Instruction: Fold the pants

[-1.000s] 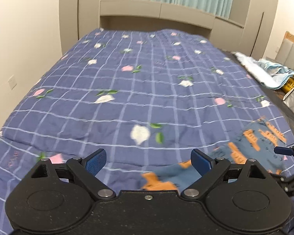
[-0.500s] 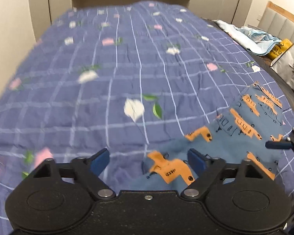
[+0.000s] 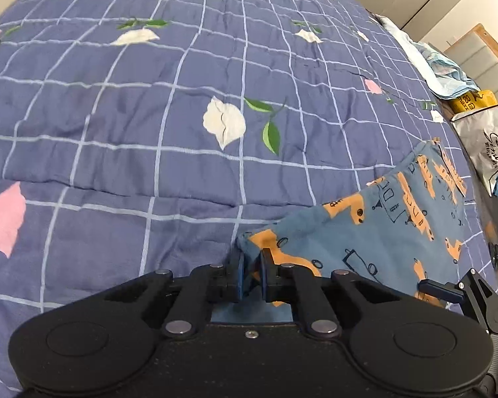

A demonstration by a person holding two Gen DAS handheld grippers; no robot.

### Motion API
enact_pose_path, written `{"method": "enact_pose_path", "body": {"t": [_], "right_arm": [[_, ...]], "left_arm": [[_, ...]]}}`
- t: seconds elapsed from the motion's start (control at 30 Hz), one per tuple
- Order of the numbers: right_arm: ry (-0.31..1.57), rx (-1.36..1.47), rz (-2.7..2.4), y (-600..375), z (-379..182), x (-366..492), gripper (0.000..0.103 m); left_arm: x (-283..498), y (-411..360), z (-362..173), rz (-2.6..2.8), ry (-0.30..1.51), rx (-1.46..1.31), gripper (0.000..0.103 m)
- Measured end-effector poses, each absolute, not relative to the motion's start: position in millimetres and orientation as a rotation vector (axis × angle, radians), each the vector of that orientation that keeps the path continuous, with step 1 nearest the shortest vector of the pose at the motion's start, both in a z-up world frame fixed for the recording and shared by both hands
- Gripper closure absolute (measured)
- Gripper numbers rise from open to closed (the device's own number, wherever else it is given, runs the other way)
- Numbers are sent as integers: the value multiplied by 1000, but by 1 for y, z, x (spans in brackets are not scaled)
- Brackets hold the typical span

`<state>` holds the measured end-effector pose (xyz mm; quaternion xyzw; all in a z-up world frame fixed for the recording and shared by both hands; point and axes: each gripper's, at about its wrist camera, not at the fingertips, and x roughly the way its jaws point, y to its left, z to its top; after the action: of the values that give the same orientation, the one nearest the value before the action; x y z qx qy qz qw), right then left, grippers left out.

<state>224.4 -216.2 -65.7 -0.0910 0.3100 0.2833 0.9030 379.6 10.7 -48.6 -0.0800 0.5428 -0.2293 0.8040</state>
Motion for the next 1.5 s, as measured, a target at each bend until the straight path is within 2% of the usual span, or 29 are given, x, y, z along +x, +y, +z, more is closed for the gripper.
{"method": "enact_pose_path", "body": {"t": [0.27,0.5,0.57,0.63,0.67,0.7,0.73,0.87,1.03,1.2,1.27,1.33,1.5], "right_arm": [[645,-157,561,-224,-69,223,0],[650,-161,526,-226,-73,220,0],[650,-181,507,-224,-73,220,0],[645,-187,498,-224,-73,218,0],[640,-184,494,-224,-71,218,0],[631,-176,484,-226,-70,217,0],[623,-170,470,-227,-69,218,0],[623,-152,381,-235,-69,219,0],[667,-116,305,-253,-76,222,0],[643,-80,281,-275,-75,215,0],[616,-44,272,-287,-72,209,0],[580,8,256,-304,-69,204,0],[525,216,186,-364,-62,198,0]], "left_arm": [[366,-5,-20,-518,1019,32,98],[366,-12,-39,-514,995,145,95],[361,-13,-41,-502,998,158,87],[354,-14,-38,-486,980,180,64],[348,-15,-35,-477,968,195,59],[341,-15,-32,-466,950,210,48],[334,-14,-31,-461,936,221,44],[313,-7,-39,-356,923,287,43],[311,25,-47,-253,964,146,30],[301,33,-38,-214,969,130,26],[296,29,-31,-205,956,127,20],[294,19,-22,-236,931,125,5],[294,-33,-7,-372,893,136,3]]}}
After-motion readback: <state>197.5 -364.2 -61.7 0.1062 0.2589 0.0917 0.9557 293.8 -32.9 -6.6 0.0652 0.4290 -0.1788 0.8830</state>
